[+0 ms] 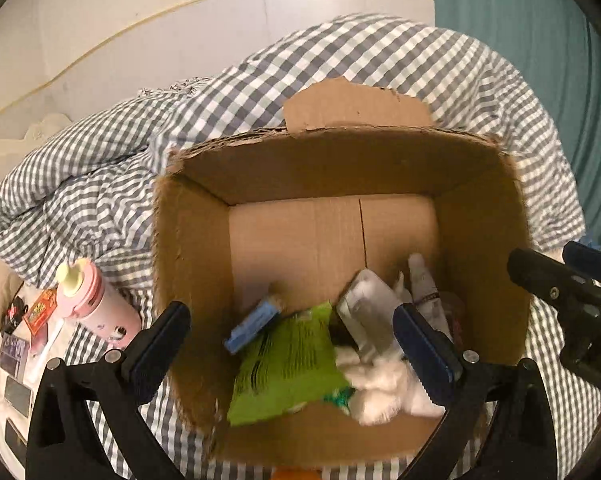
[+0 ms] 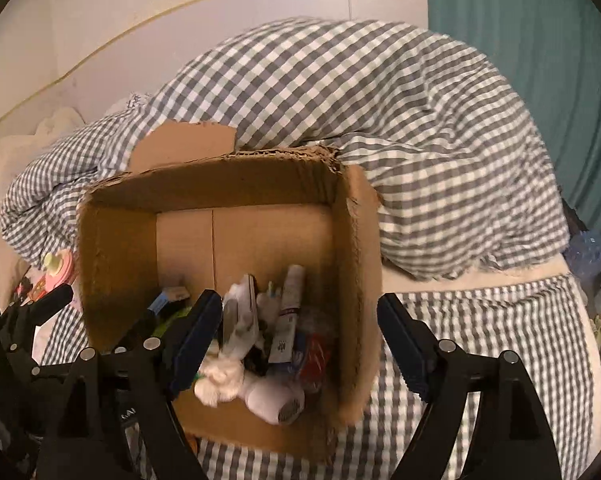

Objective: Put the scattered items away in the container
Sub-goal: 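Carry the holder and tube into the box and open both grippers, then withdraw both grippers toward the orange and the white packet, then grasp the orange with the right gripper while the left grasps the black-labelled white packet, then carry the orange and packet into the box and open both grippers, then withdraw both grippers from the box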

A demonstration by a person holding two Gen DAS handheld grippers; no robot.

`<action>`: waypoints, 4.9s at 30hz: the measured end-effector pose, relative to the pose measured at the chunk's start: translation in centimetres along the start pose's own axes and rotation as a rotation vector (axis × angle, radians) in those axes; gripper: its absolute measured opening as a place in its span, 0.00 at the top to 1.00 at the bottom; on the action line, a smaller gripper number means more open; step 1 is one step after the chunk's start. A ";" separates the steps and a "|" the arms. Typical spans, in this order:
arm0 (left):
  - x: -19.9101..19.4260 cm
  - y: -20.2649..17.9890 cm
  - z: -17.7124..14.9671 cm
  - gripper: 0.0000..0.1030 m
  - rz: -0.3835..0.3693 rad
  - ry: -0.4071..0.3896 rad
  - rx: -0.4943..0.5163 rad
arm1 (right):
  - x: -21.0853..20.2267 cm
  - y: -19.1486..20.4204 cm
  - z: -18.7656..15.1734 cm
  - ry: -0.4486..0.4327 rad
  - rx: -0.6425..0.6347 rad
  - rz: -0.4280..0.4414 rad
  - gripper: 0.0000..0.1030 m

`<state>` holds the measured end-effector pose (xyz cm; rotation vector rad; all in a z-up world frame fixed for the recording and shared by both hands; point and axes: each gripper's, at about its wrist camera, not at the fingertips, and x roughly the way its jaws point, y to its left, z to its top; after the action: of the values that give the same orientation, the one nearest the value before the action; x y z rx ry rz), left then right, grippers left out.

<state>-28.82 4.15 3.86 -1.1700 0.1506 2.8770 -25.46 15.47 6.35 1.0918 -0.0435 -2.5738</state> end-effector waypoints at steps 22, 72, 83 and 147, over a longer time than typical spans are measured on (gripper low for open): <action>-12.4 7.5 -15.5 0.00 0.026 0.082 -0.086 | -13.0 3.4 -16.1 0.065 -0.036 0.051 0.22; 3.1 12.7 -22.4 0.89 -0.088 0.235 -0.032 | 7.6 13.9 -19.3 0.325 -0.046 0.120 0.45; 1.2 11.4 -23.2 0.08 -0.018 0.196 0.091 | 3.7 10.6 -20.0 0.298 0.018 0.150 0.45; 1.2 3.7 -2.6 0.00 -0.060 0.071 -0.016 | -1.9 0.2 -4.0 -0.012 0.085 -0.006 0.18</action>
<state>-28.16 0.19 1.45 -1.2576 0.0934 2.7922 -21.37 16.34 4.83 1.1079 -0.1540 -2.6055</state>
